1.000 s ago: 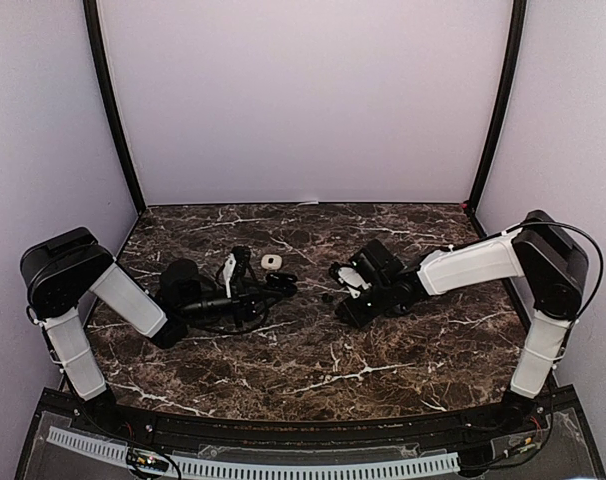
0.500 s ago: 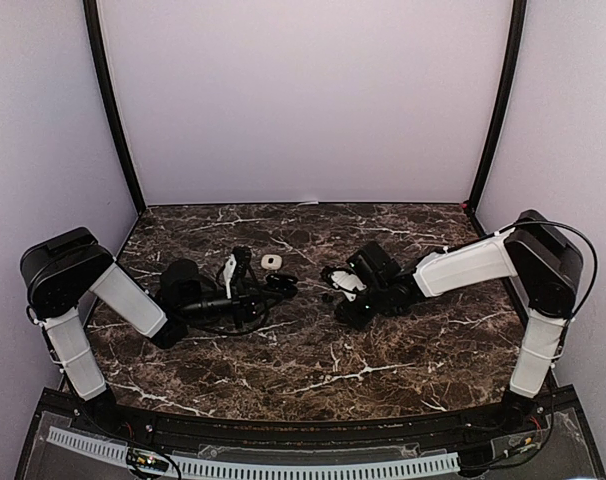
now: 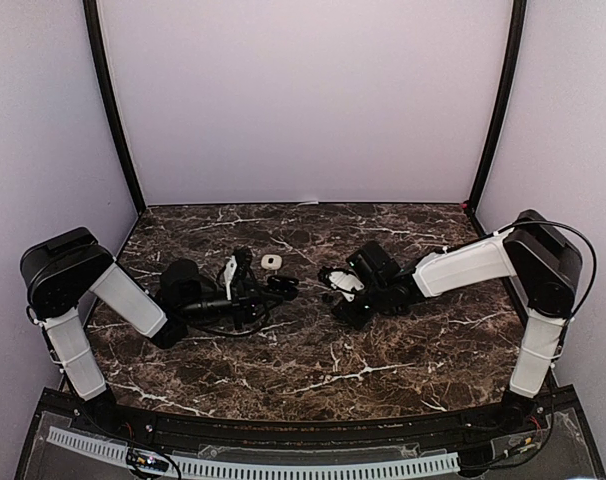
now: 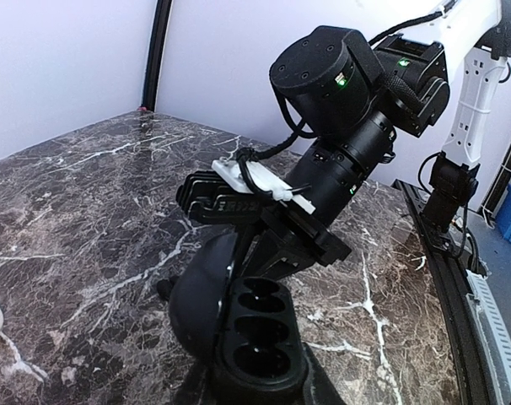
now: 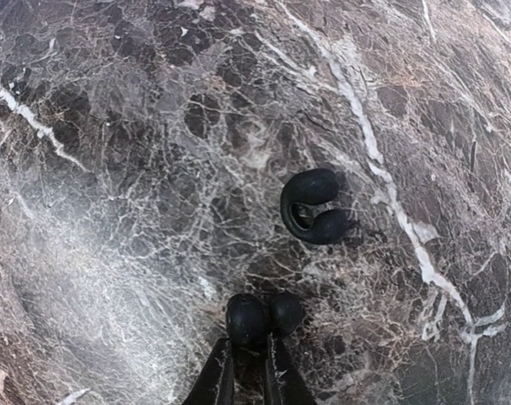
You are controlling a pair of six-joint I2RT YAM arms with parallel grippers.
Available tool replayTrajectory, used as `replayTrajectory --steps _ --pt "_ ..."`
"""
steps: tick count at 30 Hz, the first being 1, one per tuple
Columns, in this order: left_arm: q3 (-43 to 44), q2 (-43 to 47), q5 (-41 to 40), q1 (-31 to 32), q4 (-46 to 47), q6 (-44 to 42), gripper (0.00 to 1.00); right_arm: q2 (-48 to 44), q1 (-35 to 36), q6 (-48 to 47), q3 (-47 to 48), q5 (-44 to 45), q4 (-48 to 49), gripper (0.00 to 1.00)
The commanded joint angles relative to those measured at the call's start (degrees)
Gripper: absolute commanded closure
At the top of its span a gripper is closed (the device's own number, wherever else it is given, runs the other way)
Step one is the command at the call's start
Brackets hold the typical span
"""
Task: Insert the wireless bluetooth earbuds into the charging case
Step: Adjust the right earbud at the center of the board.
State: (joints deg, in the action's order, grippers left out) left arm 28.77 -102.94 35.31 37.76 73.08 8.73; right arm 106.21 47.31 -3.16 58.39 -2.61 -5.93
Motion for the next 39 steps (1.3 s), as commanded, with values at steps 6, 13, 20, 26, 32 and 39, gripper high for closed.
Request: replayTrajectory --steps 6,13,20,26,32,39 --pt "-1.8 3.0 3.7 -0.2 3.6 -5.8 0.93 -7.2 0.4 0.3 -2.6 -4.1 0.8 0.87" --pt "-2.6 3.4 3.7 -0.2 3.3 -9.3 0.93 -12.5 0.3 0.2 -6.1 -3.8 2.0 0.89" --pt "-2.4 3.4 2.9 -0.2 2.3 -11.1 0.93 -8.2 0.4 -5.0 -4.1 0.7 1.2 0.78" --pt "-2.5 3.9 1.7 -0.2 1.7 -11.5 0.93 -10.3 0.4 -10.7 -9.8 4.0 9.9 0.76" --pt "-2.2 3.4 1.4 -0.2 2.0 -10.5 0.93 -8.9 0.4 -11.6 -9.3 8.4 8.7 0.75" --pt "-2.1 3.3 1.3 -0.2 2.0 -10.1 0.93 -5.3 0.5 -8.9 -8.1 10.8 11.0 0.79"
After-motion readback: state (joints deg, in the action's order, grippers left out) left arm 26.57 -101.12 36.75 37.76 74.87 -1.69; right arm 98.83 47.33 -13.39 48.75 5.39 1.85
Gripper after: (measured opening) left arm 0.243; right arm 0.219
